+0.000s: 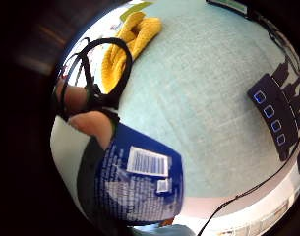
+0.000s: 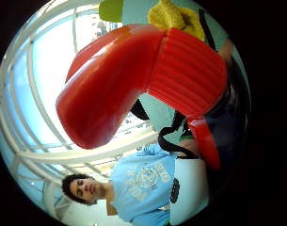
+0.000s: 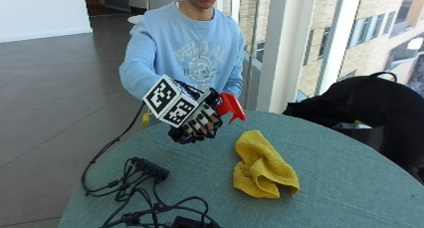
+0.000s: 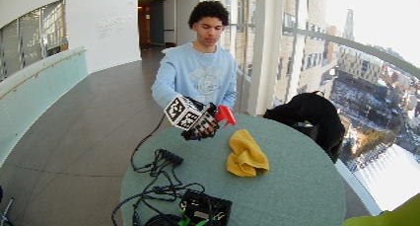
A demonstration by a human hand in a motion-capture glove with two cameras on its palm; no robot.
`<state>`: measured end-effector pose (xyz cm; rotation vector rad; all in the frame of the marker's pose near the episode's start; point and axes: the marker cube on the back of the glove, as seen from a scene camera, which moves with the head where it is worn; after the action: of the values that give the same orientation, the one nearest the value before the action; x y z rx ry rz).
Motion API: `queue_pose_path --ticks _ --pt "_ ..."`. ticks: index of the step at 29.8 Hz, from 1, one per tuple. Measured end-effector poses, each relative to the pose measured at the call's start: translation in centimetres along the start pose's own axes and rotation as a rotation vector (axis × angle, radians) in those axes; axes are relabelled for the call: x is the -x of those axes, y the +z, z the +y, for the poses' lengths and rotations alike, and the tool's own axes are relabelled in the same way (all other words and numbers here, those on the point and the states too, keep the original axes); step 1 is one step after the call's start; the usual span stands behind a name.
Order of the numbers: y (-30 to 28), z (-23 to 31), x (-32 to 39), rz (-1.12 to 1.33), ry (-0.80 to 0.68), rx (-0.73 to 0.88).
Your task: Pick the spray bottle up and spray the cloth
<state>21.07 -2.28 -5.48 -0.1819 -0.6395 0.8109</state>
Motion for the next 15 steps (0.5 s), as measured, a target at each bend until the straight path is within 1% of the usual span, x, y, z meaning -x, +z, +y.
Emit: queue_pose_path --ticks 9,15 --pt "0.1 -0.1 0.3 -0.001 -0.012 0.001" --pt "1.1 0.4 1.5 -0.015 -0.078 -0.016"
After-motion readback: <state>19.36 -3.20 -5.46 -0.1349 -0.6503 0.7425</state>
